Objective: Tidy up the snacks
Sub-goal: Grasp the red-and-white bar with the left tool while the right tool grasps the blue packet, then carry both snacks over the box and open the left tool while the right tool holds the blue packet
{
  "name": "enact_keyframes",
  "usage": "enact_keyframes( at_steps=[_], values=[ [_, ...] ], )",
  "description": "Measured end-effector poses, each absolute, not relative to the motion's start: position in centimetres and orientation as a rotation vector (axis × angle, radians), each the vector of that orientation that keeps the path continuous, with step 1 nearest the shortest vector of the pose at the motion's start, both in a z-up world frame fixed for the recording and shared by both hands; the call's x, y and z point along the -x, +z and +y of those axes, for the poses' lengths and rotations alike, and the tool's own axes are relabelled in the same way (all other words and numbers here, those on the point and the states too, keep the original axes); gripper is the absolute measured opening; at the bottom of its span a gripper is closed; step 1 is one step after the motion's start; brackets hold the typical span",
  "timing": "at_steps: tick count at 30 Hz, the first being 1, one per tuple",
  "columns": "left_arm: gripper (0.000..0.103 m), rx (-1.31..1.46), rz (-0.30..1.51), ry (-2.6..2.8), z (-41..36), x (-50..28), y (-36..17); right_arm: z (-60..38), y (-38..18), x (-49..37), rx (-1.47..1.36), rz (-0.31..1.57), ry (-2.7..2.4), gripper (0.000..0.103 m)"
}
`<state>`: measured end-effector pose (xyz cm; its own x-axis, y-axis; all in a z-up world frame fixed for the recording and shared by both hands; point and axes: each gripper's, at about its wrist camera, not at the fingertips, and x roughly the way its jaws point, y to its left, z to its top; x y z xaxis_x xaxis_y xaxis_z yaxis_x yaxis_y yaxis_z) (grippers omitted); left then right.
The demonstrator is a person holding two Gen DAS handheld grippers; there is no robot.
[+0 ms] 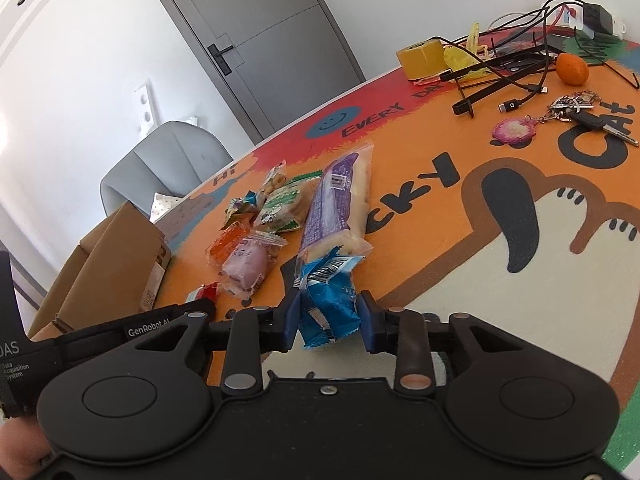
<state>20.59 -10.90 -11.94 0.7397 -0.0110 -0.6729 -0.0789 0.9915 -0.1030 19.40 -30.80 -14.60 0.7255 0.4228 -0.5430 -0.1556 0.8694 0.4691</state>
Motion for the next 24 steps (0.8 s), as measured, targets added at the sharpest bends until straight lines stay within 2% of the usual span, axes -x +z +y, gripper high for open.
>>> enact_keyframes(
  at_steps=[10,24],
  values=[
    [0.019,0.160,0.654,0.006,-10.6,-18.3,-8.7,-29.2,-12.5,-18.5,-0.402,0.632,0.365,0.031],
    [0.019,0.229,0.517,0.060,-6.1,-14.3,-4.0,-25.0,-7.7,-17.4,-0.353,0.510,0.451,0.031]
  ],
)
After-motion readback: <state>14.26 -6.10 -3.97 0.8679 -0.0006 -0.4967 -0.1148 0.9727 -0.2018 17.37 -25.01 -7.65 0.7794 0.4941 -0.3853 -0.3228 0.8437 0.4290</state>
